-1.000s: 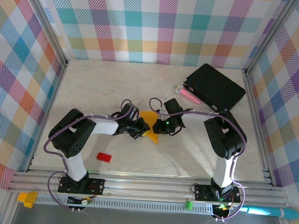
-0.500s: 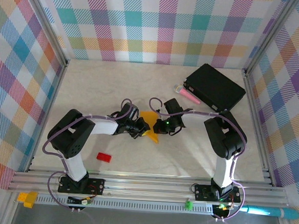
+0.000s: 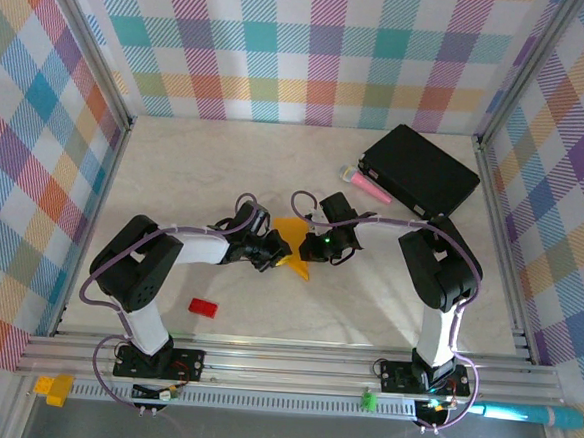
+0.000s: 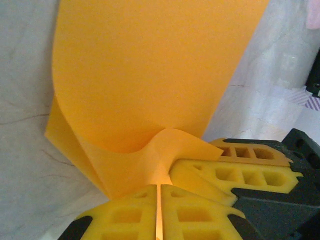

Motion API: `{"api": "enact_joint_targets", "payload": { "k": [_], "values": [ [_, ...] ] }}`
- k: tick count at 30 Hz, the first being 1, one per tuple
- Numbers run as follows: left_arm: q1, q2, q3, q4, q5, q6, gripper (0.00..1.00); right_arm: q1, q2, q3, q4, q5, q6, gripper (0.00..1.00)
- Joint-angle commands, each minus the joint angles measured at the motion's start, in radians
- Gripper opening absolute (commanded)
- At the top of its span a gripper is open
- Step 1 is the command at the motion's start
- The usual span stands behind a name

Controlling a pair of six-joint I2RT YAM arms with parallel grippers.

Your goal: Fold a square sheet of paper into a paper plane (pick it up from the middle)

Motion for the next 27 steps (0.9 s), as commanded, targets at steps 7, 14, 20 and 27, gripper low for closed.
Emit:
{"api": "enact_joint_targets", "payload": {
  "k": [7, 14, 20, 27],
  "values": [
    [0.011, 0.057, 0.021, -0.095, -0.031, 0.034, 0.09, -0.007, 0.008, -0.011, -0.029, 0.053, 0.016, 0.01],
    [0.012, 0.078, 0.019, -0.144, -0.05, 0.032, 0.08, -0.009, -0.021, 0.015, -0.039, 0.038, 0.045, 0.06],
    [0.014, 0.087, 0.021, -0.18, -0.063, 0.045, 0.07, -0.025, -0.125, 0.041, -0.075, 0.024, 0.116, 0.24],
    [0.014, 0.09, 0.024, -0.194, -0.061, 0.059, 0.07, -0.037, -0.222, -0.008, -0.107, 0.08, 0.146, 0.41]
  ]
}}
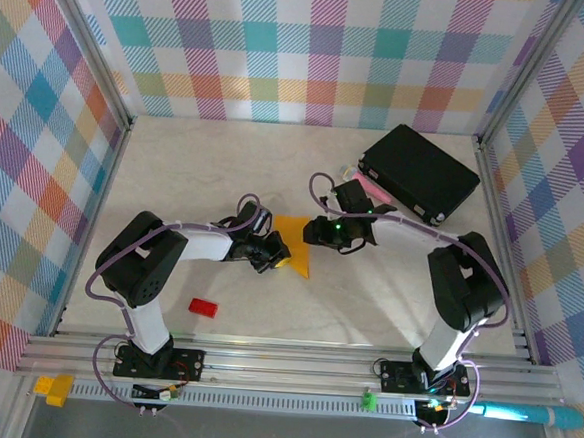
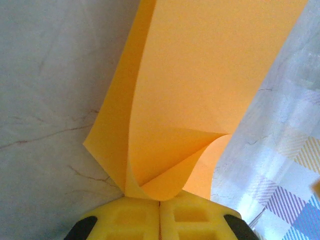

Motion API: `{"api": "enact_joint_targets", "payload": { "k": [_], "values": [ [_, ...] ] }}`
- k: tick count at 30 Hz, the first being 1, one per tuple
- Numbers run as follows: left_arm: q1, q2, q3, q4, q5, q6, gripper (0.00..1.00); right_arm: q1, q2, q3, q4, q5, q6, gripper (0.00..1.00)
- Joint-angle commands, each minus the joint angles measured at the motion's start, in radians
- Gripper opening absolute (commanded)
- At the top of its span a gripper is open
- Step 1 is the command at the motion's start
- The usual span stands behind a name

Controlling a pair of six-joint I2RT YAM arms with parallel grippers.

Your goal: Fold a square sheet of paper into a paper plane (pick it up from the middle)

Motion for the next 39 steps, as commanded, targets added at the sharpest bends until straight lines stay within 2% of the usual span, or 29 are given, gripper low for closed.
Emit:
{"api": "enact_joint_targets", "payload": {
  "k": [1, 3, 7, 11, 15, 22, 39],
  "values": [
    [0.009, 0.052, -0.012, -0.122, -0.053, 0.022, 0.07, -0.003, -0.028, -0.018, -0.031, -0.026, 0.008, 0.39],
    [0.009, 0.055, -0.013, -0.113, -0.05, 0.02, 0.07, -0.003, -0.022, -0.021, -0.016, -0.108, -0.004, 0.33],
    [0.009, 0.061, -0.009, -0.105, -0.041, 0.02, 0.07, 0.016, 0.007, -0.026, 0.002, -0.173, -0.005, 0.23],
    [0.009, 0.061, -0.008, -0.101, -0.038, 0.02, 0.07, 0.054, 0.037, -0.022, -0.005, -0.167, -0.014, 0.14],
    [0.009, 0.061, -0.009, -0.102, -0.036, 0.022, 0.06, 0.078, 0.073, -0.011, -0.013, -0.151, -0.015, 0.09],
    [0.009, 0.055, -0.011, -0.102, -0.042, 0.022, 0.05, 0.084, 0.142, 0.007, -0.002, -0.187, -0.005, 0.07],
    [0.009, 0.052, -0.025, -0.076, -0.037, 0.012, 0.03, 0.084, 0.217, 0.042, -0.038, -0.169, -0.008, 0.07]
  ]
}}
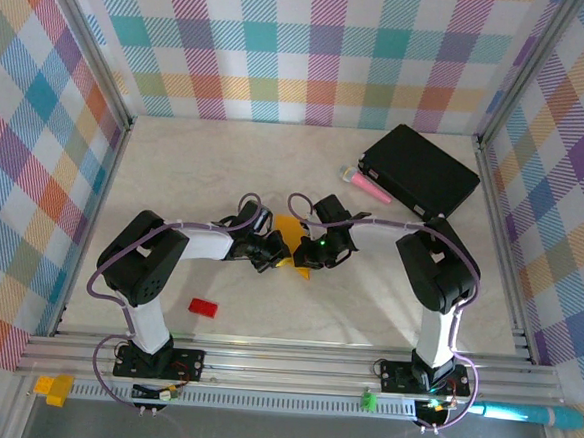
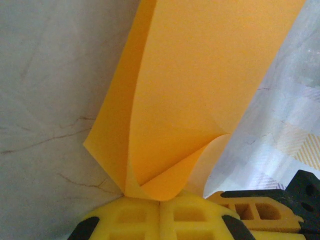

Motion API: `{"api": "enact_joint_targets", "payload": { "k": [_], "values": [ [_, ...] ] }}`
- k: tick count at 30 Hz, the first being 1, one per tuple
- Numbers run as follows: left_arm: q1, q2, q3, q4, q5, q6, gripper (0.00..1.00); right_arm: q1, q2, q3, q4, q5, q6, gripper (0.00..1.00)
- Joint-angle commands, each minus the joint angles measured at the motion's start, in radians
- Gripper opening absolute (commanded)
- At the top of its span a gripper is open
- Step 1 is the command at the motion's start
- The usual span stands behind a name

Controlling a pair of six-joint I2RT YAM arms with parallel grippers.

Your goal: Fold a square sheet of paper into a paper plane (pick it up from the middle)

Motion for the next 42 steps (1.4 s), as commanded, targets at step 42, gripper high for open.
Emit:
{"api": "enact_joint_targets", "payload": {
  "k": [42],
  "values": [
    [0.011, 0.064, -0.041, -0.037, -0.053, 0.017, 0.0, 0.0, -0.135, -0.076, 0.016, 0.085, 0.102, 0.08]
  ]
}}
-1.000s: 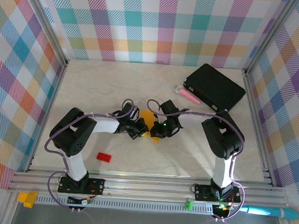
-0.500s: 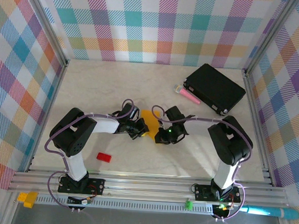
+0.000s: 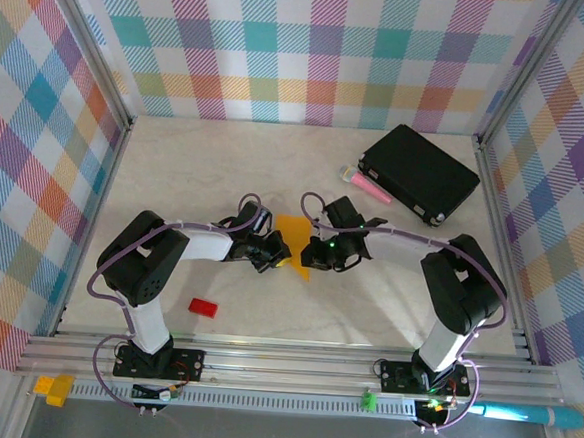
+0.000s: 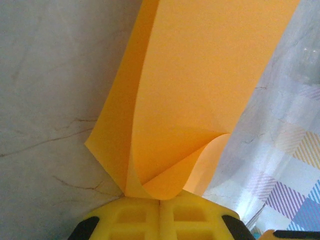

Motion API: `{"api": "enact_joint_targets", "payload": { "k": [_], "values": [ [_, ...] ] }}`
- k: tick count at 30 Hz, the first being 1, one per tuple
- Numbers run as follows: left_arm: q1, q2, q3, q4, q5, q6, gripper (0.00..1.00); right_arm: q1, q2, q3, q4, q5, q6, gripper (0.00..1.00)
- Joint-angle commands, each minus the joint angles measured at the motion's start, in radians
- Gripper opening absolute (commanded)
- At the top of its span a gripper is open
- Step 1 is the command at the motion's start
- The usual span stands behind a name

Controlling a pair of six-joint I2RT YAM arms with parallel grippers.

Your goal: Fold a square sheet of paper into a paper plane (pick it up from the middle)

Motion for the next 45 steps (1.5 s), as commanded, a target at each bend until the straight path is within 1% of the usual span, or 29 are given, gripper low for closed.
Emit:
{"api": "enact_joint_targets", "payload": {
  "k": [1, 7, 12, 17, 21, 24, 28, 31, 35, 39, 42, 45],
  "values": [
    [0.011, 0.062, -0.03, -0.066, -0.057, 0.013, 0.0, 0.003, 0.051, 0.031, 0.0, 0.028, 0.02, 0.08],
    [0.011, 0.061, -0.027, -0.048, -0.04, 0.013, 0.0, 0.004, 0.108, 0.056, -0.04, 0.032, -0.003, 0.06],
    [0.01, 0.034, -0.019, -0.023, -0.027, 0.014, 0.0, 0.006, 0.14, 0.055, -0.086, 0.079, -0.021, 0.06],
    [0.01, -0.023, -0.009, 0.058, 0.008, 0.049, 0.0, 0.007, 0.172, 0.056, -0.147, 0.133, -0.03, 0.04],
    [0.005, -0.059, -0.005, 0.106, 0.014, 0.099, 0.06, 0.006, 0.18, 0.058, -0.178, 0.167, -0.022, 0.03],
    [0.001, -0.039, -0.006, 0.132, 0.028, 0.13, 0.07, 0.006, 0.189, 0.059, -0.19, 0.17, -0.001, 0.03],
    [-0.008, 0.012, -0.013, 0.185, 0.075, 0.132, 0.07, 0.006, 0.202, 0.072, -0.219, 0.182, 0.014, 0.03],
    [-0.011, 0.039, -0.021, 0.193, 0.088, 0.14, 0.07, 0.007, 0.211, 0.083, -0.247, 0.195, 0.02, 0.03],
    [-0.011, 0.067, -0.018, 0.165, 0.071, 0.171, 0.07, 0.006, 0.22, 0.091, -0.28, 0.205, 0.031, 0.03],
    [-0.007, 0.083, 0.014, 0.06, 0.023, 0.223, 0.06, 0.006, 0.239, 0.102, -0.33, 0.231, 0.025, 0.03],
    [0.017, 0.084, 0.026, 0.007, -0.009, 0.252, 0.06, 0.006, 0.255, 0.11, -0.377, 0.268, 0.014, 0.02],
    [0.058, 0.087, 0.039, -0.029, -0.006, 0.293, 0.08, 0.006, 0.265, 0.113, -0.407, 0.301, 0.001, 0.02]
  ]
}}
